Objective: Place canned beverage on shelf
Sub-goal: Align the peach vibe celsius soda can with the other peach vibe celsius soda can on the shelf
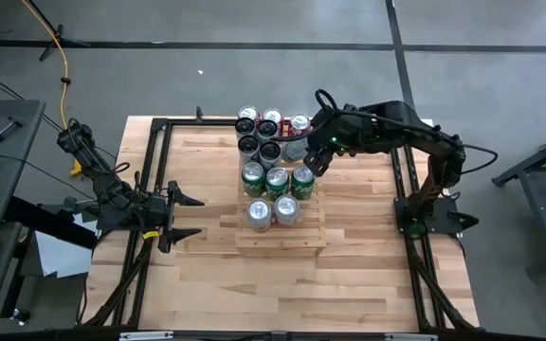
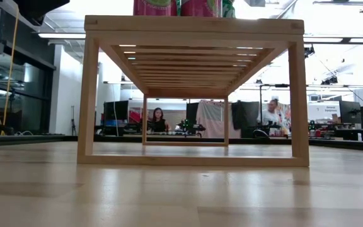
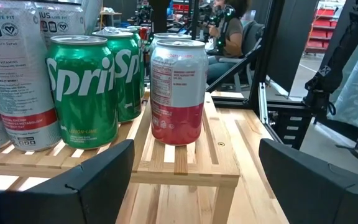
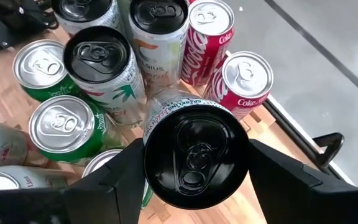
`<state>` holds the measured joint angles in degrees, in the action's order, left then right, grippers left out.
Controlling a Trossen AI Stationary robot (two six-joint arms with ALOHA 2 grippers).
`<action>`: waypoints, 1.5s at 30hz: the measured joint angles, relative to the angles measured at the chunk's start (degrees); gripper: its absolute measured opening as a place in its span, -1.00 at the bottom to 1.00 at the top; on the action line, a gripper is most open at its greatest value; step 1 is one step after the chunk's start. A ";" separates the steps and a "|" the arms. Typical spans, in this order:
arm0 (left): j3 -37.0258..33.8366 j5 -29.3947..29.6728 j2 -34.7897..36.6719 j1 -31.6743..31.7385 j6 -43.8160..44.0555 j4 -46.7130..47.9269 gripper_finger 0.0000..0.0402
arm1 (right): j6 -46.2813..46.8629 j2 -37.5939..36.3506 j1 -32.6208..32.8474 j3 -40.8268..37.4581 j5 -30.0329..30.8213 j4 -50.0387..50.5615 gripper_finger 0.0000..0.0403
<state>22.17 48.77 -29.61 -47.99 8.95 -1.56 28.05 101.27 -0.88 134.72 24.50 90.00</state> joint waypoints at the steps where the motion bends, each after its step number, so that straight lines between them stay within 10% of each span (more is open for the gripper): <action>1: 0.00 0.00 0.00 0.00 0.00 0.00 0.67 | 0.12 0.02 -0.32 0.00 -0.41 0.00 0.12; 45: -0.07 0.00 0.00 0.00 -0.02 0.04 0.67 | -0.05 2.11 -1.89 -6.64 -2.05 -3.71 0.30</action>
<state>22.11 48.77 -29.61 -47.99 8.93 -1.52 28.00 103.38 -2.76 128.07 22.45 86.29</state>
